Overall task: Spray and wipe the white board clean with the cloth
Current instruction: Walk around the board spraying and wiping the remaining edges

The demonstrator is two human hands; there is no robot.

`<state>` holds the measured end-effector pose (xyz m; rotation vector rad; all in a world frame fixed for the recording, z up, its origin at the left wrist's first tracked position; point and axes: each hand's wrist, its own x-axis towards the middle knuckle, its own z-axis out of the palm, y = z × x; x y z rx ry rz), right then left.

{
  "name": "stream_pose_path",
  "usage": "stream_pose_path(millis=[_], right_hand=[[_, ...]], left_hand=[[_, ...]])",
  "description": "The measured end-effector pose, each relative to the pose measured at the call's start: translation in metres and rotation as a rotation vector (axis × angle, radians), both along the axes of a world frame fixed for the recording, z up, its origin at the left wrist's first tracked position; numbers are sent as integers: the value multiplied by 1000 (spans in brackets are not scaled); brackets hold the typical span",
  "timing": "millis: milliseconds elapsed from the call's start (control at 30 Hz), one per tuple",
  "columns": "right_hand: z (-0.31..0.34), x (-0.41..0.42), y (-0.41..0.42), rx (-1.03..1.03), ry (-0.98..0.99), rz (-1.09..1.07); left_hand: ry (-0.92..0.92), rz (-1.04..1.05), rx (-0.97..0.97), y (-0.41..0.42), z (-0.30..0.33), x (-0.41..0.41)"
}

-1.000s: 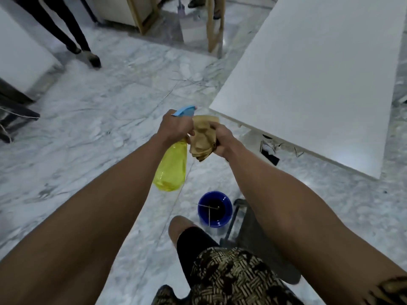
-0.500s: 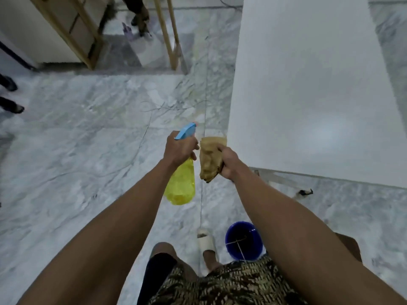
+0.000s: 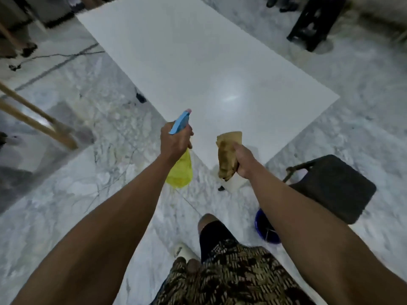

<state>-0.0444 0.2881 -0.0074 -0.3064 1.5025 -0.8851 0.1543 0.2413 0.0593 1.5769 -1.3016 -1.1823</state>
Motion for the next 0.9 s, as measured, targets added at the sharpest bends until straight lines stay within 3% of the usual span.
stream_pose_path(millis=[133,233,367,467,533,600,900], right_hand=[[-10,-20,-1,62,307,-80],[-16,-36,-7,-42,565,-89],[-43,-59,-23,-107,1007,34],[-67,-49,-28,-88,1449,198],[-90,-25,-17,-45,1451,383],[-119,9,2,-23,1272,549],[-144,34,4,44,1320,632]], left_hand=[[7,-194,-58,-41,-5,-24],[32,-275,-94,-73,-14,-49],[79,-325,-175,-108,-30,-86],[104,-391,-245,-119,-45,-101],[71,-459,-283,-125,-63,-104],[48,-537,-281,-128,-83,-100],[14,-761,-321,-156,-112,-88]])
